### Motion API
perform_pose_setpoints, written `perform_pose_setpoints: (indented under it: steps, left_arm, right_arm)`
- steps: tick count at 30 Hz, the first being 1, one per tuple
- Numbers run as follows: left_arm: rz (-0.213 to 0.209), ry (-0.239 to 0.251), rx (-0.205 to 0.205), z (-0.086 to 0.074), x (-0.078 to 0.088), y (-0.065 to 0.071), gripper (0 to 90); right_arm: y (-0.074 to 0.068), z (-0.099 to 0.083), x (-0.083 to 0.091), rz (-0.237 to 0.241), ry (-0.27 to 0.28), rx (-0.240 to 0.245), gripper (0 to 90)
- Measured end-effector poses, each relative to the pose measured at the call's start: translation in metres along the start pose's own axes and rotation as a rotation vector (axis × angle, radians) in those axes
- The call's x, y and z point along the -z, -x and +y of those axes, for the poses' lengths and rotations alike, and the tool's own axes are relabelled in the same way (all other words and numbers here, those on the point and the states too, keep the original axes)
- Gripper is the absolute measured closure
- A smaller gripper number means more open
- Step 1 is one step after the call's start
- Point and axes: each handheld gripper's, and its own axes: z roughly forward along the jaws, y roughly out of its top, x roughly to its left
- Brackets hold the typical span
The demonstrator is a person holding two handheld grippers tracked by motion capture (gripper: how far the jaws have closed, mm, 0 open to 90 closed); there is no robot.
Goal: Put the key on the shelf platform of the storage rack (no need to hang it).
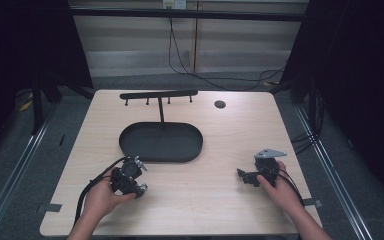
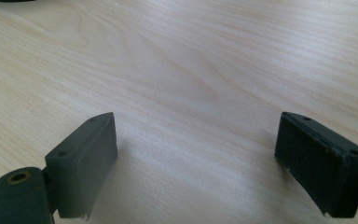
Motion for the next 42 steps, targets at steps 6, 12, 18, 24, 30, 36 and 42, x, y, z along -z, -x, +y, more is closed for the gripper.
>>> perform_pose_setpoints:
  steps: [6,12,18,24,30,36,42]
  left_arm:
    - [0.001,-0.022,-0.018,0.004,0.000,0.000,55.4]
    - [-0.001,-0.048,-0.026,0.009,-0.001,0.002,59.0]
    - [0.000,-0.048,-0.022,0.010,-0.001,0.002,61.3]
    - [0.001,-0.052,-0.012,0.010,-0.001,0.003,61.7]
    - [-0.002,-0.070,-0.012,0.011,-0.001,0.003,61.7]
    - [-0.003,-0.073,0.000,0.010,0.002,0.002,61.8]
    - [0.000,-0.063,0.002,0.012,0.007,0.001,61.8]
  right_arm:
    - [0.000,0.000,-0.001,0.002,0.001,0.003,12.3]
    - [0.000,0.000,0.000,0.003,0.001,0.003,12.3]
    - [0.000,0.000,-0.001,0.003,0.001,0.003,12.3]
    - [0.000,0.000,0.000,0.003,0.001,0.002,12.3]
    - [0.000,0.000,-0.001,0.002,0.001,0.002,12.3]
    - [0.000,0.000,-0.001,0.003,0.002,0.002,12.3]
    - [0.000,0.000,0.000,0.003,0.000,0.002,12.3]
